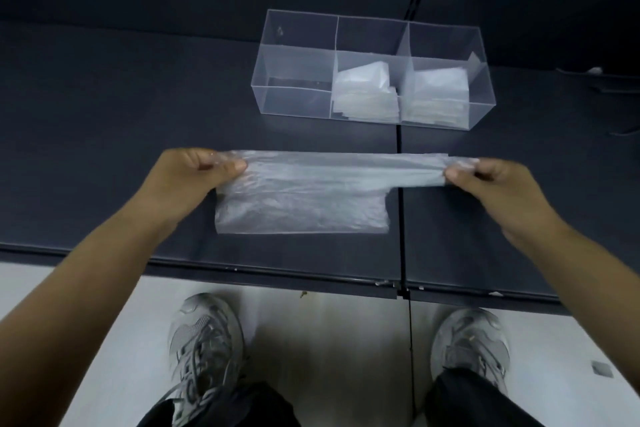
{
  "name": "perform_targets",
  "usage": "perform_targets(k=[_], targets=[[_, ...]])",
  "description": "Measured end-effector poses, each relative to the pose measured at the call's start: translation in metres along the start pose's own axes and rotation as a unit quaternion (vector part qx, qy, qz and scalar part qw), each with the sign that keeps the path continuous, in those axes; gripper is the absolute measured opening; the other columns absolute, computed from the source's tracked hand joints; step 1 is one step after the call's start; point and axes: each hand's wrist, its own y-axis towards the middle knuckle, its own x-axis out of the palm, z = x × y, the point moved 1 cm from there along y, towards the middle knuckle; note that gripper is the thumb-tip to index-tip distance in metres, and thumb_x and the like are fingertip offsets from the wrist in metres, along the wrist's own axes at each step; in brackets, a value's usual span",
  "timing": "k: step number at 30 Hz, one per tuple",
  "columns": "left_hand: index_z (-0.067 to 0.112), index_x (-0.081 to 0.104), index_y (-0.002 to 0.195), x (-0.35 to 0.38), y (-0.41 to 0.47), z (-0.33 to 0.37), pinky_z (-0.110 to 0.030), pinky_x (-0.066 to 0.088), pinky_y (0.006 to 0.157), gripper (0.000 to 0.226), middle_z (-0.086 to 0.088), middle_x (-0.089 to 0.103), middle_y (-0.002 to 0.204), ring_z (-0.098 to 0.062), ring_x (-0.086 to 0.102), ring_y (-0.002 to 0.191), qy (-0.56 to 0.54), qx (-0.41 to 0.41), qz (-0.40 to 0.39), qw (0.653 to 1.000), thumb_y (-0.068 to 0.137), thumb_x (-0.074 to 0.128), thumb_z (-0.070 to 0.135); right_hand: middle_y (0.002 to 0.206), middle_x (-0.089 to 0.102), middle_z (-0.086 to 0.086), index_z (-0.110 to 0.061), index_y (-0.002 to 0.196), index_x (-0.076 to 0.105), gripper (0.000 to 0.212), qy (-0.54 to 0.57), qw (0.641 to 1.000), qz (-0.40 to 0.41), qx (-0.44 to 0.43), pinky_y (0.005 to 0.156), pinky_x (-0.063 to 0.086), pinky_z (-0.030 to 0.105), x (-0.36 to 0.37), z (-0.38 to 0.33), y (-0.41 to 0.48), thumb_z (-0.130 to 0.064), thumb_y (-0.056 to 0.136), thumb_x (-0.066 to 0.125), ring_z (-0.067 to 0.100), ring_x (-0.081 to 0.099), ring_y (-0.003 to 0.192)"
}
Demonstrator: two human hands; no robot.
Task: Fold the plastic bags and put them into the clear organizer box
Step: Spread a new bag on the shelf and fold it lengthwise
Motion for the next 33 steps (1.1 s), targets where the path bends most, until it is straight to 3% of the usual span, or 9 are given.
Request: perform_targets(k=[5,9,13,16,18,21,25,29,33], targets=[[0.026,0.074,0.069,0.005,0.025,-0.02,-0.012,0.04,0.069,0.018,0.02,0.07,0.073,0.009,0.062,0.074,0.125,0.002,0.064,0.99,0.076,0.077,0.042,0.066,0.063,-0.016,-0.029,0.061,0.065,0.021,-0.085,0.994,0.066,0.01,0.057,0.043,0.007,0.013,0.008,0.032,-0.027,0.079,0.077,-0.011,0.057,0.057],[0.023,0.07,0.074,0.006,0.023,-0.023,-0.015,0.039,0.06,0.019,0.013,0.066,0.078,-0.003,0.06,0.072,0.242,0.016,0.113,0.964,0.08,0.074,0.04,0.059,0.06,-0.014,-0.024,0.055,0.061,0.028,-0.14,0.987,0.078,0.016,0.058,0.04,0.018,0.016,0.008,0.037,-0.032,0.075,0.079,0.002,0.054,0.06],[0.006,0.067,0.106,0.024,0.0,-0.009,-0.037,0.042,0.089,0.02,-0.015,0.058,0.108,-0.032,0.053,0.1,0.33,0.227,0.223,0.889,0.087,0.065,0.013,0.064,0.06,-0.008,-0.021,0.059,0.06,0.026,-0.153,0.985,0.082,0.022,0.058,0.04,0.02,0.016,0.008,0.039,-0.032,0.074,0.08,0.005,0.054,0.062],[0.001,0.06,0.124,0.059,-0.02,-0.007,-0.039,0.035,0.106,0.037,-0.019,0.057,0.129,-0.034,0.051,0.12,0.375,0.33,0.096,0.861,0.096,0.044,0.02,0.064,0.06,-0.006,-0.021,0.063,0.061,0.023,-0.153,0.985,0.075,0.032,0.058,0.04,0.019,0.015,0.01,0.039,-0.028,0.075,0.08,0.006,0.054,0.061],[0.003,0.037,0.145,0.073,-0.022,-0.017,-0.038,0.017,0.119,0.055,-0.014,0.035,0.152,-0.028,0.028,0.143,0.425,0.275,0.003,0.862,0.103,0.03,0.038,0.066,0.059,-0.004,-0.021,0.066,0.06,0.021,-0.162,0.984,0.067,0.04,0.058,0.039,0.019,0.014,0.009,0.037,-0.026,0.076,0.079,0.008,0.053,0.061],[0.015,0.001,0.153,0.074,-0.018,-0.041,-0.037,-0.004,0.121,0.074,-0.003,0.0,0.162,-0.018,-0.005,0.148,0.514,0.216,-0.026,0.83,0.095,0.01,0.06,0.079,0.06,0.001,-0.016,0.082,0.062,0.016,-0.201,0.976,0.073,0.043,0.064,0.042,0.023,0.017,-0.002,0.03,-0.022,0.078,0.076,0.016,0.057,0.074],[0.017,0.005,0.153,0.076,-0.019,-0.046,-0.044,0.003,0.121,0.081,-0.005,0.003,0.161,-0.022,-0.001,0.148,0.546,0.213,-0.01,0.81,0.09,0.007,0.067,0.113,0.054,0.014,-0.01,0.114,0.06,0.034,-0.319,0.922,0.156,-0.155,0.093,0.041,0.043,0.053,-0.035,0.003,-0.013,0.081,0.067,0.032,0.051,0.106],[0.013,0.01,0.152,0.077,-0.022,-0.043,-0.046,0.006,0.12,0.083,-0.007,0.005,0.159,-0.026,0.002,0.148,0.541,0.219,-0.02,0.812,0.089,0.011,0.066,0.152,0.033,0.011,-0.009,0.146,0.035,0.052,-0.306,0.899,-0.132,-0.285,0.118,0.012,0.032,0.154,-0.057,-0.034,-0.023,0.098,0.048,0.024,0.026,0.142],[0.01,0.012,0.152,0.075,-0.023,-0.042,-0.046,0.005,0.12,0.089,-0.009,0.005,0.16,-0.028,0.002,0.148,0.542,0.215,-0.03,0.812,0.086,0.011,0.07,0.162,0.001,0.0,-0.015,0.153,0.005,0.06,-0.441,0.846,-0.143,-0.263,0.119,-0.007,0.034,0.174,-0.031,-0.02,-0.042,0.102,0.023,0.012,-0.005,0.148]])
